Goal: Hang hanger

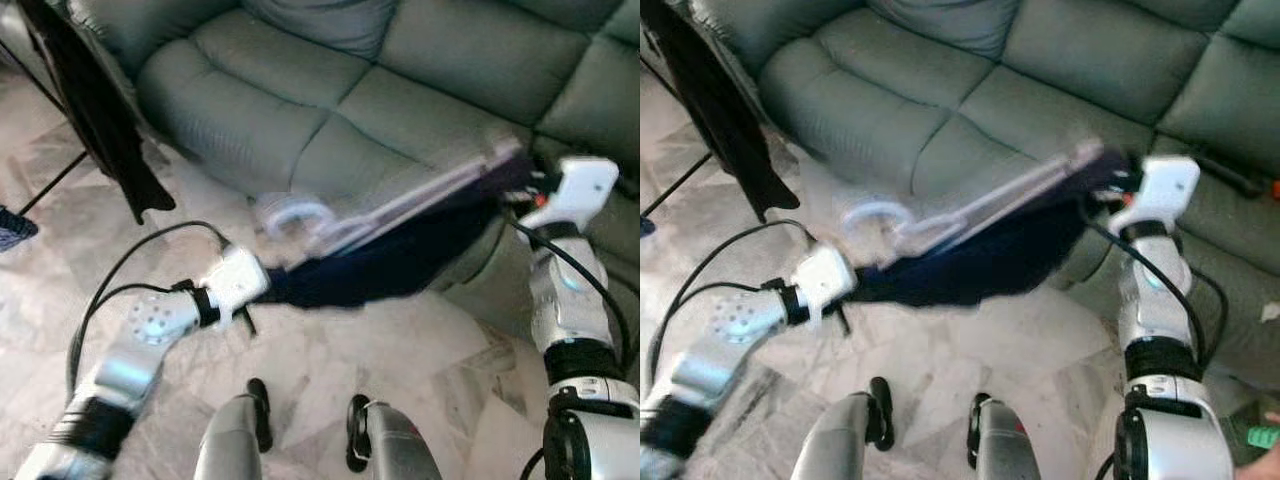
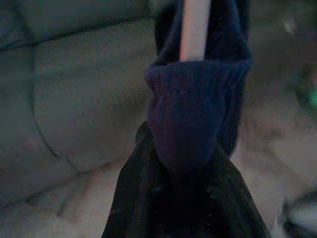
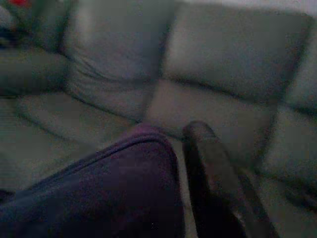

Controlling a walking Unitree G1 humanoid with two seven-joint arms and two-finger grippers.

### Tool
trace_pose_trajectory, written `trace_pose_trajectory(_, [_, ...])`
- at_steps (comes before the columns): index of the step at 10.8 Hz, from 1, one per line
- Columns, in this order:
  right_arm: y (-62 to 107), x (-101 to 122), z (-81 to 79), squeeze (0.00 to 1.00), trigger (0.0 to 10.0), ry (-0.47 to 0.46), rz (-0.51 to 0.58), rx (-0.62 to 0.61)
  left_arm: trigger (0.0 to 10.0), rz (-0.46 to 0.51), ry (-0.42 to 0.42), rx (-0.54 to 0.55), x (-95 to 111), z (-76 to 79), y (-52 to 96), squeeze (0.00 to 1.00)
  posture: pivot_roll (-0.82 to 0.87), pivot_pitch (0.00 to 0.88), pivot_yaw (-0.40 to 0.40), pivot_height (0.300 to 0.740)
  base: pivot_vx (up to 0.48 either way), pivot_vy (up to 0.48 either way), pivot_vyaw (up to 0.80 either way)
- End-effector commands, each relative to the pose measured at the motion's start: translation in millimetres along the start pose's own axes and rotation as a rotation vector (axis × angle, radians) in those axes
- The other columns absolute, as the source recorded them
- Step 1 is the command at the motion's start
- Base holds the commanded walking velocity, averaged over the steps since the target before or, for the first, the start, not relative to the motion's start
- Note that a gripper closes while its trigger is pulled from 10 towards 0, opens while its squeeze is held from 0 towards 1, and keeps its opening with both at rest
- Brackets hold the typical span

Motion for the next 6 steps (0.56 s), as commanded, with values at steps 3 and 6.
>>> trace_pose_trajectory(3, [-5.2,36.8,35.5,0.00,0.0,0.066,0.127,-0.086,0.0,-0.021,0.030,0.057,-21.4,-6.7,22.5,0.00,0.00,0.246,-0.038,0.740,0.000,0.000,0.00])
trace_pose_trajectory(6, [-18.1,61.4,50.9,0.00,0.0,0.071,0.177,-0.134,0.0,-0.104,-0.161,-0.078,-40.0,11.2,29.5,0.00,0.00,0.246,-0.038,0.740,0.000,0.000,0.00])
Point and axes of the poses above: a point about 5 cm out from each wrist's last joint towards the gripper, its own y axis pointing back from the gripper into the wrist, its own x axis along the axis of the wrist's last joint, z = x × y, the point moved 3 cm from there along -y, pointing out of the wrist towards the gripper, and after that the axes turned 2 degrees about -y, right-handed, at the moved point
